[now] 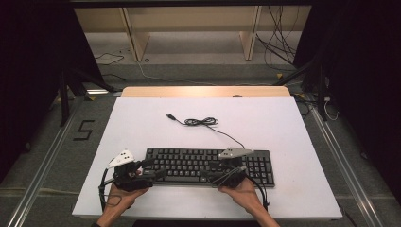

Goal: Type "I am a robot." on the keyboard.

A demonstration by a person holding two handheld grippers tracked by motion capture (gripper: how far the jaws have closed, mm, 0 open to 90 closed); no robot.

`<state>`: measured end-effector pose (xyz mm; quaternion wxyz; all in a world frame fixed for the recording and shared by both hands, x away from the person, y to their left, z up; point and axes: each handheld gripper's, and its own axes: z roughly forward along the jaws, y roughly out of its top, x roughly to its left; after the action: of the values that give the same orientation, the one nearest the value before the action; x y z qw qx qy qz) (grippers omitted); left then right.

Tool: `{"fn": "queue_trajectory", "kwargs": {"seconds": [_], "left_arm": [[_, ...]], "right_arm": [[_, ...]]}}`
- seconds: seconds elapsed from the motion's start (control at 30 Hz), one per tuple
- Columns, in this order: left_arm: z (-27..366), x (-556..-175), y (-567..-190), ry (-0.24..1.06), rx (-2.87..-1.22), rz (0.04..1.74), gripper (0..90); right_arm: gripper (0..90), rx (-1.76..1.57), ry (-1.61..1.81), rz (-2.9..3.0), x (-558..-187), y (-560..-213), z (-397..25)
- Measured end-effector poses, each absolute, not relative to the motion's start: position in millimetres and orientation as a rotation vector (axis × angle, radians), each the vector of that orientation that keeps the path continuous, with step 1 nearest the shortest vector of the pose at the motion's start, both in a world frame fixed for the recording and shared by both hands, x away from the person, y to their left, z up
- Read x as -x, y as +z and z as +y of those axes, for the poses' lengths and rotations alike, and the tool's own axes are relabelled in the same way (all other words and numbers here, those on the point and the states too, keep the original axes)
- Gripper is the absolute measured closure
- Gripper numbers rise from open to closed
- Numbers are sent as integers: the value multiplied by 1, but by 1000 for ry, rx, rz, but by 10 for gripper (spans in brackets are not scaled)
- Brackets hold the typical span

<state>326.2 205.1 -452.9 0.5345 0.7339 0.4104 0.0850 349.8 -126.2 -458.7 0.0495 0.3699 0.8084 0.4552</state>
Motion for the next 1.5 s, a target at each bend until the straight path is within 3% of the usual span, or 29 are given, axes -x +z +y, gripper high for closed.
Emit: {"fn": "queue_trajectory", "kwargs": {"seconds": [0.07, 0.3, 0.57, 1.5], "left_arm": [[206, -325, -453, 202, -1749, 977, 264], [210, -322, -454, 207, -1739, 987, 262], [213, -318, -454, 229, -1747, 985, 259], [217, -312, -456, 239, -1752, 982, 249]], "right_arm": [[517, -1126, 1385, 2461, -350, -459, -126], [715, -1138, 1341, 2468, -354, -461, -124], [878, -1133, 1293, 2494, -356, -466, -119], [900, -1128, 1195, 2543, -359, -478, -109]]}}
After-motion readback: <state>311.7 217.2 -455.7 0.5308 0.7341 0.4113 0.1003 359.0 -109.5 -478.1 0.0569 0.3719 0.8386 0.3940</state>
